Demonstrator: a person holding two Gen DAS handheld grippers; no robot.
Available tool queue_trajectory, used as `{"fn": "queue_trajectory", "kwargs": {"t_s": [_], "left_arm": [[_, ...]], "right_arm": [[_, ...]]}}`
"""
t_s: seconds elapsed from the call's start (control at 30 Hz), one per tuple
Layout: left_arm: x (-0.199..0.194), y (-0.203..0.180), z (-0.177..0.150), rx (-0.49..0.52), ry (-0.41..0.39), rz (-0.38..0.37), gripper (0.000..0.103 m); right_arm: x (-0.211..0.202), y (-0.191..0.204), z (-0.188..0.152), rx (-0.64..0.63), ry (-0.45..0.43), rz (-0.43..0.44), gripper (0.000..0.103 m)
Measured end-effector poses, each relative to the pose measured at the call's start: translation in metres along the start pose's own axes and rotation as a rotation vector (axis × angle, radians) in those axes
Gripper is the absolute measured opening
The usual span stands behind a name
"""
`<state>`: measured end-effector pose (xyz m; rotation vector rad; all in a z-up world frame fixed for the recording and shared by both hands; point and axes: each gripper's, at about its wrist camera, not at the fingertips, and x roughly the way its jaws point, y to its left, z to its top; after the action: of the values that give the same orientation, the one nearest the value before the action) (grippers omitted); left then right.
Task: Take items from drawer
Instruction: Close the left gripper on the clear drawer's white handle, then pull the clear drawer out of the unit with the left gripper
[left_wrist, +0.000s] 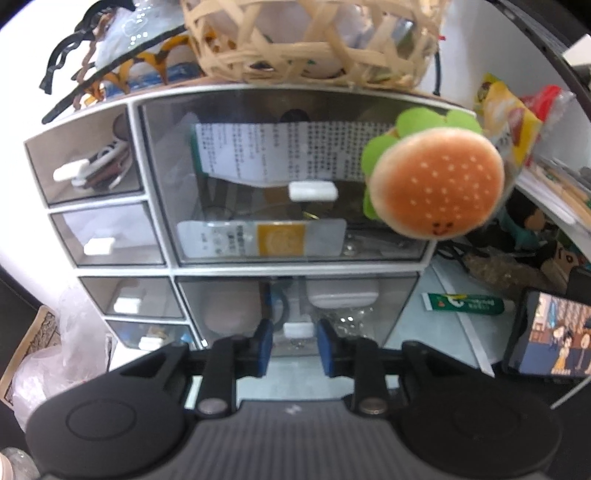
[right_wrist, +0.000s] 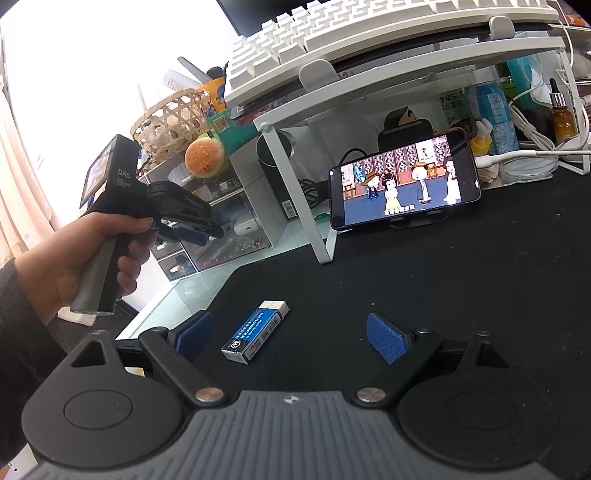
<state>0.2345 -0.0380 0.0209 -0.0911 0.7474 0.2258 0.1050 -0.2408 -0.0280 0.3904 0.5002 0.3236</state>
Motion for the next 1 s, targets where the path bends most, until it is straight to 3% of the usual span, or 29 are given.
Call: {"fn": "queue_trajectory", "kwargs": {"t_s": [0.1, 0.17, 0.93, 1.0], "left_arm": [[0.008, -0.004, -0.002, 0.008, 0.005, 0.009, 0.027], [0.01, -0.004, -0.003, -0.005, 0.006, -0.004, 0.019], [0.008, -0.015, -0.02, 0.004, 0.001, -0.03, 0.018], [0.009, -0.003, -0.017, 0.004, 0.001, -0.036, 0.018]], "right_arm": [[0.0, 0.002, 0.0, -0.007, 0.004, 0.001, 0.094], [0.0, 0.002, 0.0, -0.008, 0.006, 0.006, 0.094], [-0.002, 0.008, -0.003, -0.014, 0.016, 0.012, 0.094], [-0.003, 0.01, -0.004, -0.018, 0.016, 0.015, 0.094]]}}
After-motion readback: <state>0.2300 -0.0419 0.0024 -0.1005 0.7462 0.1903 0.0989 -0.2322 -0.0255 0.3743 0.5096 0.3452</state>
